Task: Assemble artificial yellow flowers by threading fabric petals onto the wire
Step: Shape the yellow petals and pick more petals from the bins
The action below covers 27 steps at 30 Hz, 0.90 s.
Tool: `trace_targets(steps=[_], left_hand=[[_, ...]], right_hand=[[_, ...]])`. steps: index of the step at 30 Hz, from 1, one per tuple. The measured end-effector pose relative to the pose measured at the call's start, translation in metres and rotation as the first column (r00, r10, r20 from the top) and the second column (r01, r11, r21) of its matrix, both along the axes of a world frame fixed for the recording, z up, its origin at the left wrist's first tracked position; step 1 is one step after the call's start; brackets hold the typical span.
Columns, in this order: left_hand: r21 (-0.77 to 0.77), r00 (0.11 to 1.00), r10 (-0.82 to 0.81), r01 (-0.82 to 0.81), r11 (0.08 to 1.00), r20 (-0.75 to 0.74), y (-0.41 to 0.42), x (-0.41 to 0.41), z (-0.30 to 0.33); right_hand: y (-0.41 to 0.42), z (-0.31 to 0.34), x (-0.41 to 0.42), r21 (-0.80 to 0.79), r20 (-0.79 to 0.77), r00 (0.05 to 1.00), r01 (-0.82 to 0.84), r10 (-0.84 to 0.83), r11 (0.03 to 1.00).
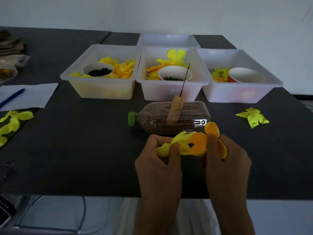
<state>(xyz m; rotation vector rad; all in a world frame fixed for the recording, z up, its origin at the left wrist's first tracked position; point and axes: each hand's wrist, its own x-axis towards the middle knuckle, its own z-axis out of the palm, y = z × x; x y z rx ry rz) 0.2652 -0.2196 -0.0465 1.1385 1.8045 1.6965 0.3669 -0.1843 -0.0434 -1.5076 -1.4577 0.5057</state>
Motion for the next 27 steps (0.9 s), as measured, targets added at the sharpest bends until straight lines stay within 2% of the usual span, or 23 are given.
trace_targets(steps=[5,11,14,18,23,27], left_hand=[[-0.186,0.994,-0.104,0.106,0.977,0.022,0.001,-0.003,-0.005],[-0.226,0.996,-0.071,0.058,0.972,-0.051,0.005,-0.006,-0.01],[-0.185,0.988,-0.075,0.05,0.982,-0.132,0.004,-0.004,-0.014],[-0.054,0.975,-0.024,0.012,0.998,-0.219,0.002,0.002,-0.022],[0.19,0.979,0.029,0.01,0.982,-0.204,0.001,0.011,-0.022],[0.272,0.978,0.039,0.018,0.962,-0.204,0.001,0.011,-0.019]], right_hand=[[-0.011,-0.011,-0.014,0.085,-0.055,0.996,-0.06,0.065,0.995],[-0.012,-0.019,-0.024,0.12,-0.08,0.988,-0.124,0.134,0.985],[-0.007,-0.021,-0.026,0.081,-0.161,0.977,-0.126,0.137,0.989],[-0.001,-0.02,-0.025,0.05,-0.18,0.979,-0.086,0.094,0.995],[0.0,-0.013,-0.027,0.091,-0.257,0.966,0.001,0.022,0.996],[0.001,-0.01,-0.028,0.091,-0.281,0.959,-0.005,0.031,0.996]])
